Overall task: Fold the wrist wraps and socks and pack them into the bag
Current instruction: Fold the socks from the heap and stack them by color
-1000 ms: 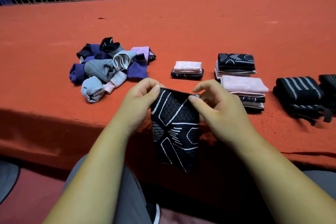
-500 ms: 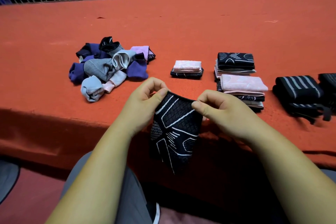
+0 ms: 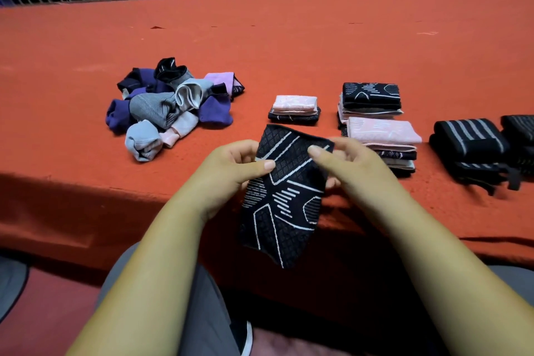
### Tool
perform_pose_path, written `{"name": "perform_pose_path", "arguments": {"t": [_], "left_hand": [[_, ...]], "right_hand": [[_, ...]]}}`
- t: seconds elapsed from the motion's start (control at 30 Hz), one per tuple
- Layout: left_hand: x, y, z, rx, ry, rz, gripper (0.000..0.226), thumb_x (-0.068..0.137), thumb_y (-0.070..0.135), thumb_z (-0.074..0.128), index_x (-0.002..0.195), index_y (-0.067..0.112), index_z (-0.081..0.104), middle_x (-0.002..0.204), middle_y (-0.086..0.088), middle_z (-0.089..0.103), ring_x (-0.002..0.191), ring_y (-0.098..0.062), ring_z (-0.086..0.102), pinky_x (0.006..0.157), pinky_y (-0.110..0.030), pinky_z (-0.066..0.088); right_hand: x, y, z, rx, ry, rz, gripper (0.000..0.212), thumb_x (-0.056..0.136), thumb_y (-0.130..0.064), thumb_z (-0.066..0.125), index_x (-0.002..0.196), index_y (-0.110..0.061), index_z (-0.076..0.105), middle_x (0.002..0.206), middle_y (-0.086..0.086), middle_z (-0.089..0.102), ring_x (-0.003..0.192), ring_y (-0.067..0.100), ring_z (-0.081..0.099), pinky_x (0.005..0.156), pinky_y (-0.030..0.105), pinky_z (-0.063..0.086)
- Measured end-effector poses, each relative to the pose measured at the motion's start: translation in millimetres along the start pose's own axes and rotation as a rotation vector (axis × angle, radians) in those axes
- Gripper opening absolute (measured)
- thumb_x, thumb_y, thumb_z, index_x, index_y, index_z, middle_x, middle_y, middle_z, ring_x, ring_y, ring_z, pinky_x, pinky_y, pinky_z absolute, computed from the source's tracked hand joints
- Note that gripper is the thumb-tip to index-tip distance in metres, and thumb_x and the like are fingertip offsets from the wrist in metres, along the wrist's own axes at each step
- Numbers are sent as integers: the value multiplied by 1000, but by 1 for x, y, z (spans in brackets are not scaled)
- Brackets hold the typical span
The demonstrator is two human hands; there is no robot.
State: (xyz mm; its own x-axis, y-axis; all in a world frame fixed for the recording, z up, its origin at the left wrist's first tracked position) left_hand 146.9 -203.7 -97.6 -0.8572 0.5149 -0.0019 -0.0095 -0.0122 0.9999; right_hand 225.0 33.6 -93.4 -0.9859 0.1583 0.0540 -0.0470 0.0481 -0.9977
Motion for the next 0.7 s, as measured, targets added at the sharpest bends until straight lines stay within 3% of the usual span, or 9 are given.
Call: {"name": "perform_pose_path", "arguments": {"t": [0.1,0.17,0.3,0.37,0.43,0.5,0.57,0.63,0.7], "left_hand": [[0,3,6,-77,66,38,21,94,6,75,115,4,74,111,-26,73,96,-33,68,85,-41,56],[0,5,7,-107,91,39,25,96,1,70,121,2,73,114,-24,76,91,-30,74,79,-36,62],[2,7,8,-156,126,58,28,97,-2,66,124,0,72,116,-28,75,97,-34,73,89,-41,61],[1,7,9,-155,137,73,29,97,-4,65,125,0,71,117,-28,75,101,-36,72,92,-43,60],[2,6,8,-144,136,71,30,98,-4,64,127,0,70,118,-28,74,104,-37,70,91,-42,60],[3,6,6,-112,122,69,29,100,-1,63,128,2,70,119,-28,74,106,-38,69,92,-41,59],[1,6,4,-57,80,53,26,101,6,67,126,4,71,120,-29,73,107,-37,68,96,-47,55],[0,5,2,37,52,17,20,100,12,71,119,8,74,106,-21,78,90,-29,72,82,-39,56],[-1,5,-2,144,78,8,13,99,13,72,111,12,76,83,-5,73,64,-13,63,60,-28,48]], "right_hand": [[0,9,-1,-177,-118,20,21,97,-35,76,101,-14,78,80,-1,71,66,7,59,64,29,48],[0,10,0,-87,-84,19,12,97,-24,76,93,-13,77,75,4,70,61,9,57,59,29,44],[0,8,1,13,-46,-46,21,93,-23,81,107,-10,73,83,23,69,68,20,60,64,37,47],[-2,9,4,-4,-134,-46,21,96,-19,78,113,-11,70,78,12,72,65,16,59,60,29,47],[-2,11,4,-44,-191,-44,6,101,-10,70,107,-12,69,65,-7,67,55,7,53,51,19,41],[0,14,4,-67,-166,-53,10,102,-6,67,103,-14,71,66,-10,69,53,1,54,51,17,41],[1,14,5,-65,-139,-49,13,101,-8,69,110,-15,75,81,-3,76,61,6,57,56,24,44],[0,13,6,-59,-125,-52,18,99,-16,73,116,-19,76,93,12,78,72,18,58,63,36,45],[0,13,5,-85,-115,-68,19,97,-23,72,116,-22,77,102,21,76,75,26,57,69,44,46]]}}
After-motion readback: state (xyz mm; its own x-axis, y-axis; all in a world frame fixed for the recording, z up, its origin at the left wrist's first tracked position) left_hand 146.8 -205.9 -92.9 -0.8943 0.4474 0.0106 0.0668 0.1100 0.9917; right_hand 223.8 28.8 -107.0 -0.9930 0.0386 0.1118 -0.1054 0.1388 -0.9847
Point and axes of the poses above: each hand's wrist, its own x-axis towards the middle knuckle, its own z-axis out of the palm, y = z × x, the point moved 1 cm from there along x, towards the middle knuckle
